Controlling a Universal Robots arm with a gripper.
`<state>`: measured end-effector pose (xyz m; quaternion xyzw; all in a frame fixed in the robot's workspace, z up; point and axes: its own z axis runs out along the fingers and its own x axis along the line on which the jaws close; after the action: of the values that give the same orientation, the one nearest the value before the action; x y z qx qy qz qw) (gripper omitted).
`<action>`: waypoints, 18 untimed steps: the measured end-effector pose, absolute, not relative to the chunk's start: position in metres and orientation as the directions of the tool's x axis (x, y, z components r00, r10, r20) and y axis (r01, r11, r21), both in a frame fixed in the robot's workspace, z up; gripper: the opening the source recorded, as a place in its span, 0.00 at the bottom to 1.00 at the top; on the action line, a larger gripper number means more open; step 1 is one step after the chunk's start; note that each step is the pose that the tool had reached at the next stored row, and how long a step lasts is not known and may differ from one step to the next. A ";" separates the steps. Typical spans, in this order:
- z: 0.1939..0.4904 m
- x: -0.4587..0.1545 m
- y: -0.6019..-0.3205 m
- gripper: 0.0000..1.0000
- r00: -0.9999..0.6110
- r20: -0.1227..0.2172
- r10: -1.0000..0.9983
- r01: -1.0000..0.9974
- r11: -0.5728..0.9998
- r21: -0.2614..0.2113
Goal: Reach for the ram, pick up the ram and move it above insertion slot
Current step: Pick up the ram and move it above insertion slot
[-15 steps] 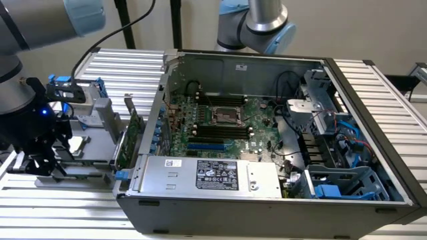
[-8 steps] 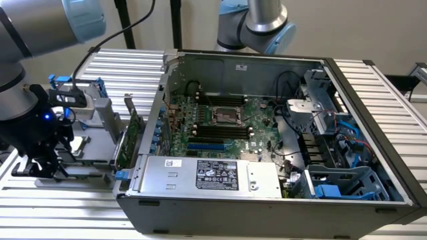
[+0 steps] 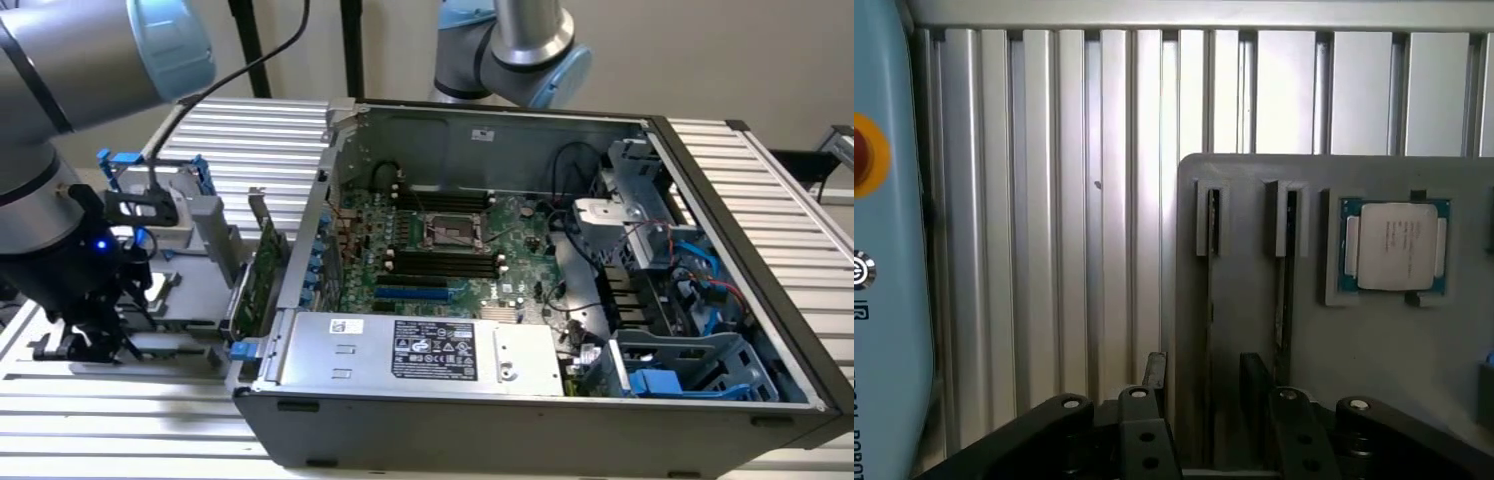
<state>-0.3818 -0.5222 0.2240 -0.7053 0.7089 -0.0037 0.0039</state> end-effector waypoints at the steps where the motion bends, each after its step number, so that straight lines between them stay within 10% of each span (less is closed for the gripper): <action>1: 0.222 -0.382 -0.522 0.42 -0.005 0.000 -1.000 -1.000 0.005 -0.011; 18: 0.201 -0.383 -0.517 0.42 -0.005 -0.004 -1.000 -1.000 0.005 -0.011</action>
<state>-0.3829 -0.5173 0.2009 -0.7054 0.7088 -0.0023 0.0054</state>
